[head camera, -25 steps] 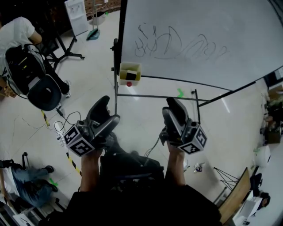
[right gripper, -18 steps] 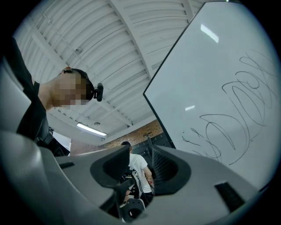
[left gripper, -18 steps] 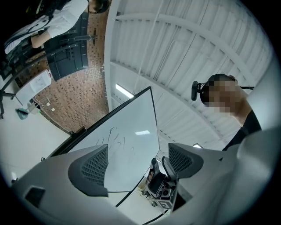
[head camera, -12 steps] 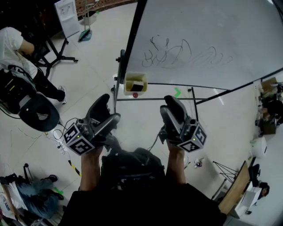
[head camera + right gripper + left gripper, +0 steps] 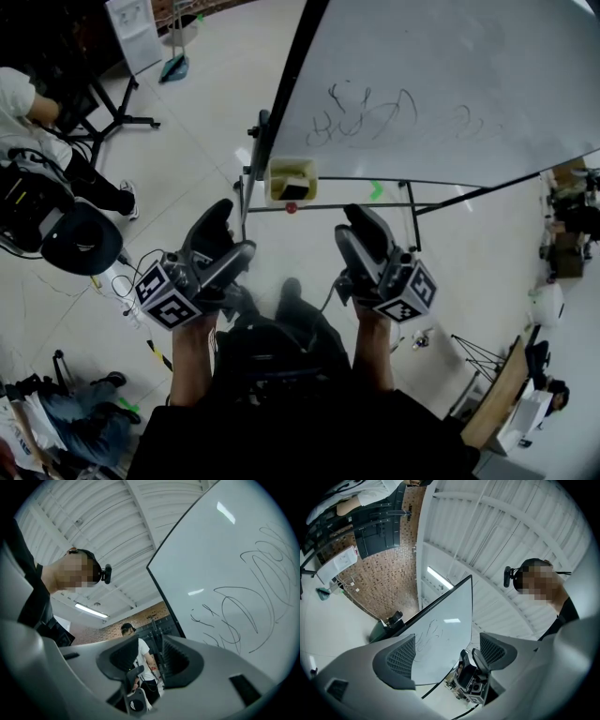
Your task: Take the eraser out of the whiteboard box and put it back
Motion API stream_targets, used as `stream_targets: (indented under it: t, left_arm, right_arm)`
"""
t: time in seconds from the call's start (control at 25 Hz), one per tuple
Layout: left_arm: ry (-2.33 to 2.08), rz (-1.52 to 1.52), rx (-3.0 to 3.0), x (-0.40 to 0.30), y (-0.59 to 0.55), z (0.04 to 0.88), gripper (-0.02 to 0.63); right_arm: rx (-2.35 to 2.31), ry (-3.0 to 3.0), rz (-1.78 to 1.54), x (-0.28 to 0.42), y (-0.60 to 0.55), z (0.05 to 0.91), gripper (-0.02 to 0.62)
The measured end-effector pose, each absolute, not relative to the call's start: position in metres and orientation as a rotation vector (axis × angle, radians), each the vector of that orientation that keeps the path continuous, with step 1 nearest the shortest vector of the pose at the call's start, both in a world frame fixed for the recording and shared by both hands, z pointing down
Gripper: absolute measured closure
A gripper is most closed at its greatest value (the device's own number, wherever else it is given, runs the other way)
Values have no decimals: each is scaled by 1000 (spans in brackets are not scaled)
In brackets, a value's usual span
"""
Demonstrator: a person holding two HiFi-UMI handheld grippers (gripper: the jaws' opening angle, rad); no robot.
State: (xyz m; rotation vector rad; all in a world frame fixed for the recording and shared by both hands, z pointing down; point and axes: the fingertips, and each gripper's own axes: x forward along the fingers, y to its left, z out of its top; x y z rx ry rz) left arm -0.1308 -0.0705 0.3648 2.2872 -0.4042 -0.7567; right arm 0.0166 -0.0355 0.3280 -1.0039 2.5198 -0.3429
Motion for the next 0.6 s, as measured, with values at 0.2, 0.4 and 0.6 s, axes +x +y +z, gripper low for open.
stream_targets:
  t: [0.2, 0.4, 0.6]
  left_arm:
    - [-450, -735, 2296, -118, -82, 370, 178]
    - [-515, -712, 2313, -97, -97, 367, 178]
    - [-578, -686, 2311, -64, -113, 358, 178]
  right_arm:
    - [-969, 2529, -373, 29, -54, 340, 433]
    - [-928, 2561, -368, 51, -77, 343, 433]
    - [-882, 2580, -388, 81, -98, 346, 433]
